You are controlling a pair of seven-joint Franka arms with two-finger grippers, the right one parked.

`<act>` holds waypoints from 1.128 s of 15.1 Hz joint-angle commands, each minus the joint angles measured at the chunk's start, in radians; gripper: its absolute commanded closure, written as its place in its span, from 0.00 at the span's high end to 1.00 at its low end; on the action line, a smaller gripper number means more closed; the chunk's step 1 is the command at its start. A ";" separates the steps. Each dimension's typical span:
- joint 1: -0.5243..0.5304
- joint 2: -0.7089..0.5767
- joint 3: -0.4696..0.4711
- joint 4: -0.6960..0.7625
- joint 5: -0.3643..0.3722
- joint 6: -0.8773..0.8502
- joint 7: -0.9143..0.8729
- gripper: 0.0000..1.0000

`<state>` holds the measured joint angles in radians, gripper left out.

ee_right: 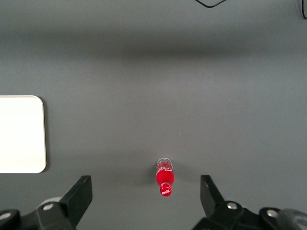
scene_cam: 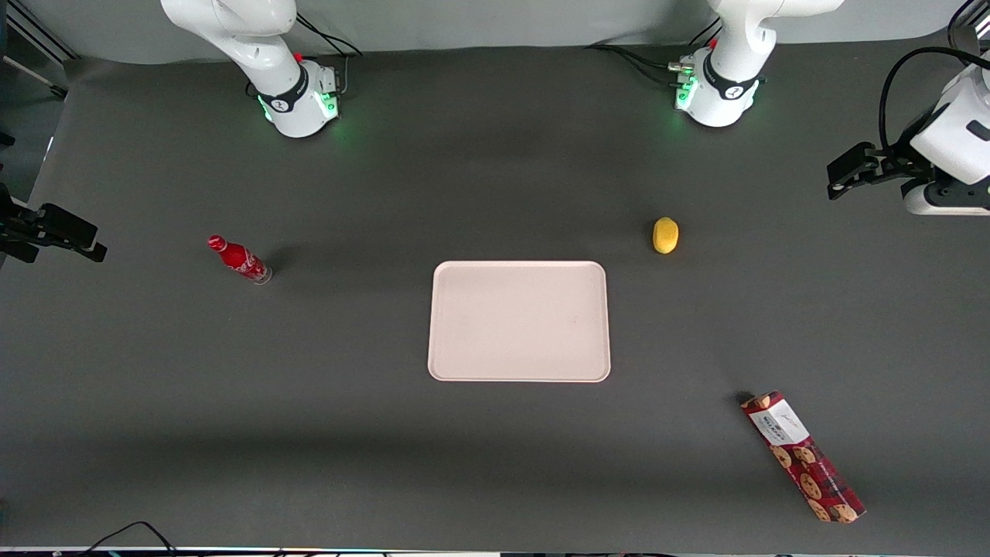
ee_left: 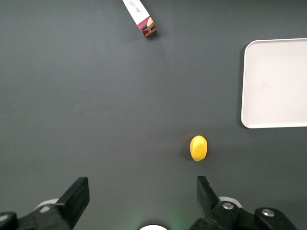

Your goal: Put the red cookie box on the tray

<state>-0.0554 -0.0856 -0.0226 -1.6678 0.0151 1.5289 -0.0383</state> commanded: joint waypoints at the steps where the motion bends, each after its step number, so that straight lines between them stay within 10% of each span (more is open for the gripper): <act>1: -0.003 0.009 0.003 0.023 -0.003 -0.007 0.008 1.00; 10: -0.004 0.009 -0.003 0.030 -0.003 -0.006 -0.043 1.00; 17: -0.004 0.114 -0.005 0.092 -0.043 -0.001 -0.452 1.00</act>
<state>-0.0560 -0.0558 -0.0303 -1.6410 0.0016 1.5349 -0.3546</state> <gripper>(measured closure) 0.000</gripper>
